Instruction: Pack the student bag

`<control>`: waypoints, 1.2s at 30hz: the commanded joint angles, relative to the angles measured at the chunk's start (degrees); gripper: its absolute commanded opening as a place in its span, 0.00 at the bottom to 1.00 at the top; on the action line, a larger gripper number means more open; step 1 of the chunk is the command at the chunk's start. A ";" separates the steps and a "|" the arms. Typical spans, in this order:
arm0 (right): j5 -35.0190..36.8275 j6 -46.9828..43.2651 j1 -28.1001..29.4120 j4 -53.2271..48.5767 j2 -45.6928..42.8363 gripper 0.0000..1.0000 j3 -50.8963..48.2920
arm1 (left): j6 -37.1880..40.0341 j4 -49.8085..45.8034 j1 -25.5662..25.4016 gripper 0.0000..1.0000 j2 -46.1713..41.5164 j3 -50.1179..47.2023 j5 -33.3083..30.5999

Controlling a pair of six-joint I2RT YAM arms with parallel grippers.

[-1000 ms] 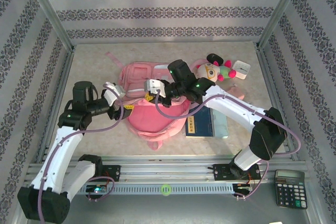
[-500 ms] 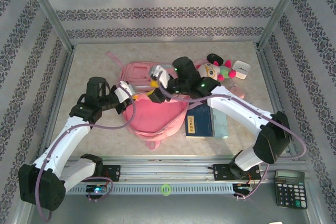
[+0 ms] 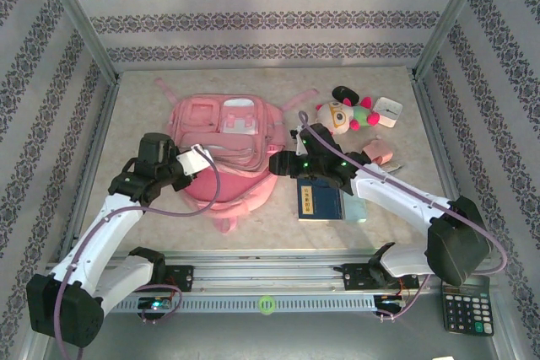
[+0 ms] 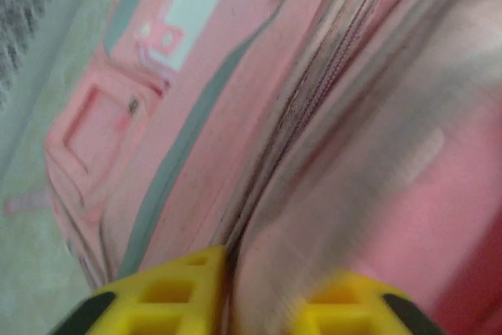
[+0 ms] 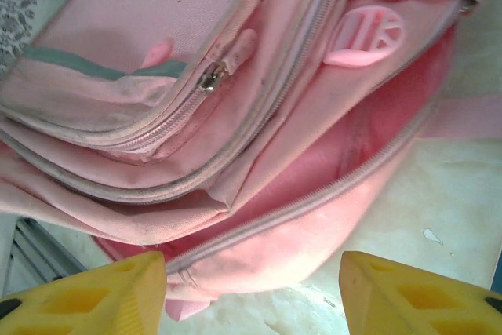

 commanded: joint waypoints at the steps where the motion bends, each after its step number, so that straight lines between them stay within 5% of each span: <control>1: 1.47 3.70 -0.29 2.06 -0.25 0.61 -0.18 | 3.25 -4.70 0.56 0.40 -1.32 0.65 -6.61; 5: 1.41 3.73 -2.33 -1.82 -2.25 0.62 -0.04 | -0.27 -8.50 0.54 0.54 -2.30 3.25 -3.15; 7: 0.51 3.28 -7.74 -9.15 -7.63 0.64 -0.72 | -16.71 -14.30 0.51 0.66 -4.95 9.18 7.86; 12: 0.28 -2.62 -18.73 -26.30 -15.93 0.64 -1.18 | -41.27 -12.90 -1.13 0.66 -7.46 11.12 13.82; 18: -0.31 -10.04 -28.05 -39.23 -20.82 0.66 -2.79 | -64.68 -5.51 -6.41 0.62 -7.47 8.23 11.21; 24: -6.77 -5.44 -25.99 -32.91 -22.26 0.64 -9.13 | -82.96 8.19 -18.41 0.60 0.29 2.00 5.83; 36: -5.44 -3.34 -20.17 -19.95 -13.56 0.65 -16.33 | -94.65 26.26 -32.08 0.55 27.91 4.85 3.91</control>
